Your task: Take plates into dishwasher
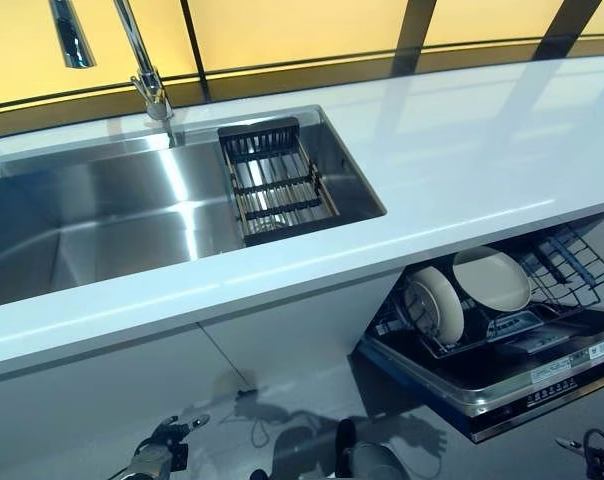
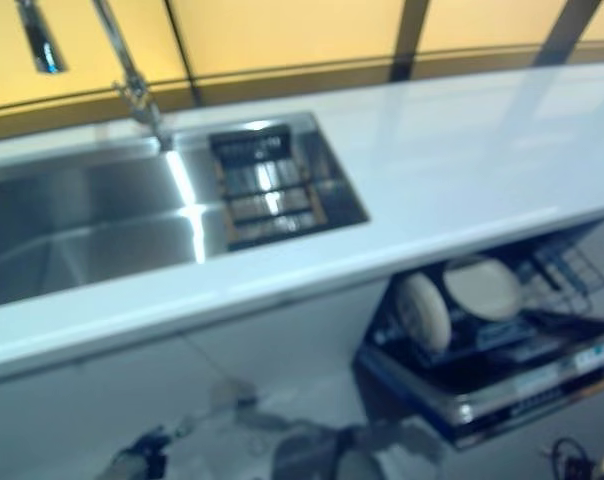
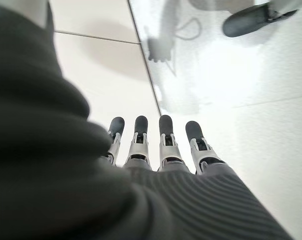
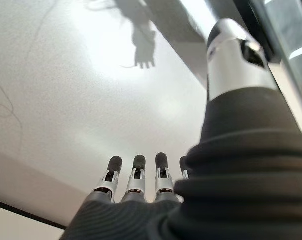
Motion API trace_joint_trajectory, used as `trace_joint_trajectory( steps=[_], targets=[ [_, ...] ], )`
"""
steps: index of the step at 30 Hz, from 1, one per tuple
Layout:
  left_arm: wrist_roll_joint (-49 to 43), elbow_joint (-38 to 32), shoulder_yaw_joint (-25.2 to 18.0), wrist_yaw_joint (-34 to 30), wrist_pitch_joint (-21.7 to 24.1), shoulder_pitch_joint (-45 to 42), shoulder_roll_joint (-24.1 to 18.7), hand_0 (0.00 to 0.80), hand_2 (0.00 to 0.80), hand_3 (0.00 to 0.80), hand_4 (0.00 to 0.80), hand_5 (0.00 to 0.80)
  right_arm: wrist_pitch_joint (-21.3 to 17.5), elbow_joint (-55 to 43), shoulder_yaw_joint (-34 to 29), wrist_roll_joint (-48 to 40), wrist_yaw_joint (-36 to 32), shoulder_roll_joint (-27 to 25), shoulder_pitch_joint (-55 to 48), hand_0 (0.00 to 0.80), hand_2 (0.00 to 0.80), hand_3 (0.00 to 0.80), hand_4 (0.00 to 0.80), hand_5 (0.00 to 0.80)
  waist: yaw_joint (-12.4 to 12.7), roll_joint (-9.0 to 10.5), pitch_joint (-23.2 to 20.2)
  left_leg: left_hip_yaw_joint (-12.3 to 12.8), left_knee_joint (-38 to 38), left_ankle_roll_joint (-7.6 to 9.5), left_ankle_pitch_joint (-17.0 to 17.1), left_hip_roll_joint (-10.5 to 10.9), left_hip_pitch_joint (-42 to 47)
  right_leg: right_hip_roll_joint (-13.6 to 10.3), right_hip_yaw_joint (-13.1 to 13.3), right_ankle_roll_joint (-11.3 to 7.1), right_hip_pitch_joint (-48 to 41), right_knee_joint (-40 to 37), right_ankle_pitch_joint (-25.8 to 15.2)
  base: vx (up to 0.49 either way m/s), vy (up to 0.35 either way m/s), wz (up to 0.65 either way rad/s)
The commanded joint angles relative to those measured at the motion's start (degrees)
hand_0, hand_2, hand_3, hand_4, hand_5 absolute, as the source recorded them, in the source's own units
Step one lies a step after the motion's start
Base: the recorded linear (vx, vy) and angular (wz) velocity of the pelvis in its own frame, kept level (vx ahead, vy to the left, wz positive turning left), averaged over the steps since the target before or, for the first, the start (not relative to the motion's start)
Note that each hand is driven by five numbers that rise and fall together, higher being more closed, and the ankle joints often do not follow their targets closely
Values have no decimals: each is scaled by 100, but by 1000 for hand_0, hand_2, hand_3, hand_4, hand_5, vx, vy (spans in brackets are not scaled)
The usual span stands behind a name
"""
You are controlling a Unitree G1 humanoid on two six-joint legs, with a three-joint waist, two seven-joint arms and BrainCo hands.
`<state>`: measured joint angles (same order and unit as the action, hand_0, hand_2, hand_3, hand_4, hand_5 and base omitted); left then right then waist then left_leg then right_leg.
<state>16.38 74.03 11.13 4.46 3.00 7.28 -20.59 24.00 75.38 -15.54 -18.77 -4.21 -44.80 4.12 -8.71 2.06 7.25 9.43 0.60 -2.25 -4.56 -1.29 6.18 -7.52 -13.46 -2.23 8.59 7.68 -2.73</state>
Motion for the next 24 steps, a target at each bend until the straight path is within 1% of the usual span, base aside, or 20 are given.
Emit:
trace_joint_trajectory(
  steps=[1, 2, 3, 4, 6, 7, 8, 9, 10, 11, 13, 16, 17, 19, 21, 22, 24],
  targets=[
    [-271, -71, 21, -17, -38, 35, -177, 0, 0, 0, 0, 0, -420, 70, 113, -150, 230, 292, -149, 0, 0, 0, 0, 0, 10, 70, 214, 15, -297, 472, -476, 335, 386, 31, 365, -416, 769, 363, -1083, -438, -116, -37],
    [-232, -106, -24, -40, -86, -14, -255, 0, 0, 0, 0, 0, -457, 7, 124, -188, 256, 413, -151, 0, 0, 0, 0, 0, 75, 16, 228, 95, -341, 484, -312, 245, 177, -94, 407, -339, 655, 695, -872, -432, -156, -37],
    [-184, -141, -73, -73, -153, -45, -301, 0, 0, 0, 0, 0, -500, -38, 134, -255, 318, 511, -144, 0, 0, 0, 0, 0, 152, -58, 264, 139, -430, 497, -256, 142, 8, -214, 518, -281, 540, 987, -672, -456, -194, -41],
    [-181, -155, -125, -116, -182, -46, -320, 0, 0, 0, 0, 0, -529, -48, 116, -390, 438, 607, -95, 0, 0, 0, 0, 0, 232, -118, 293, 114, -541, 514, -199, 46, -212, -366, 682, -205, 390, 1113, -490, -394, -216, -34],
    [-185, -94, -162, -121, -180, -49, -274, 0, 0, 0, 0, 0, -593, -13, 88, -552, 657, 745, -35, 0, 0, 0, 0, 0, 317, -165, 287, 51, -676, 507, -156, -39, -441, -508, 777, -154, 115, 958, -268, -274, -235, -18],
    [-261, -6, -208, -100, -135, -80, -217, 0, 0, 0, 0, 0, -640, 32, 78, -583, 830, 866, 1, 0, 0, 0, 0, 0, 372, -177, 231, -50, -713, 466, -104, -105, -561, -523, 889, -151, -92, 670, -124, -227, -362, -31],
    [-220, 88, -236, -12, -76, -163, -174, 0, 0, 0, 0, 0, -629, 74, 134, -686, 897, 1015, 52, 0, 0, 0, 0, 0, 474, -64, 176, 154, -768, 403, -157, -129, -602, -565, 588, -302, -327, 17, -117, -233, -390, -31],
    [-165, 92, -312, 59, -46, -253, -151, 0, 0, 0, 0, 0, -599, 74, 190, -781, 963, 1116, 105, 0, 0, 0, 0, 0, 522, -52, 168, 222, -747, 344, -90, -200, -595, -559, 519, -364, -438, -201, -168, -202, -351, -38],
    [-33, 71, -366, 109, -32, -306, -135, 0, 0, 0, 0, 0, -572, 88, 265, -834, 1027, 1244, 142, 0, 0, 0, 0, 0, 524, -76, 174, 278, -659, 293, 0, -293, -570, -445, 622, -408, -461, -237, -100, -156, -234, -53],
    [24, 34, -402, 86, -65, -305, -152, 0, 0, 0, 0, 0, -602, 98, 287, -895, 1070, 1326, 117, 0, 0, 0, 0, 0, 529, -87, 184, 313, -595, 266, 51, -340, -556, -380, 685, -423, -444, -222, -55, -144, -212, -71],
    [-96, 1, -423, -37, -52, -244, -132, 0, 0, 0, 0, 0, -705, 153, 293, -1190, 1127, 1445, 76, 0, 0, 0, 0, 0, 539, -89, 234, 324, -482, 241, 169, -393, -602, -281, 706, -426, -443, -324, -52, -154, -199, -39],
    [-52, -5, -402, -47, 2, -153, -106, 0, 0, 0, 0, 0, -760, 233, 195, -1611, 1038, 1482, 32, 0, 0, 0, 0, 0, 501, -124, 288, 259, -314, 192, 286, -383, -633, -178, 745, -419, -416, -379, -39, -137, -175, -8],
    [-71, -37, -383, -67, 24, -137, -87, 0, 0, 0, 0, 0, -779, 232, 118, -1958, 1016, 1512, 19, 0, 0, 0, 0, 0, 475, -151, 336, 231, -299, 188, 300, -365, -637, -171, 748, -420, -377, -330, -19, -86, -101, 0],
    [-100, -58, -350, -77, 60, -135, -63, 0, 0, 0, 0, 0, -804, 225, 32, -2254, 1015, 1527, 13, 0, 0, 0, 0, 0, 445, -181, 394, 206, -297, 183, 310, -350, -638, -174, 728, -412, -348, -287, -5, -86, -90, 6],
    [-71, -72, -305, -66, 131, -144, -39, 0, 0, 0, 0, 0, -893, 237, -76, -2616, 977, 1525, 35, 0, 0, 0, 0, 0, 412, -260, 484, 152, -308, 176, 330, -319, -674, -189, 695, -398, -279, -202, 21, -129, -64, 11],
    [-5, -123, -261, -52, 143, -109, -14, 0, 0, 0, 0, 0, -988, 224, -152, -2881, 933, 1523, 127, 0, 0, 0, 0, 0, 385, -363, 598, 127, -347, 174, 339, -280, -745, -210, 673, -377, -180, -84, 65, -173, -7, 10],
    [84, -151, -199, -39, 206, -78, 6, 0, 0, 0, 0, 0, -1110, 164, -188, -3381, 956, 1489, 279, 0, 0, 0, 0, 0, 359, -499, 749, 118, -462, 151, 351, -236, -885, -244, 665, -340, -31, 70, 114, -186, 45, 4]
  ],
)
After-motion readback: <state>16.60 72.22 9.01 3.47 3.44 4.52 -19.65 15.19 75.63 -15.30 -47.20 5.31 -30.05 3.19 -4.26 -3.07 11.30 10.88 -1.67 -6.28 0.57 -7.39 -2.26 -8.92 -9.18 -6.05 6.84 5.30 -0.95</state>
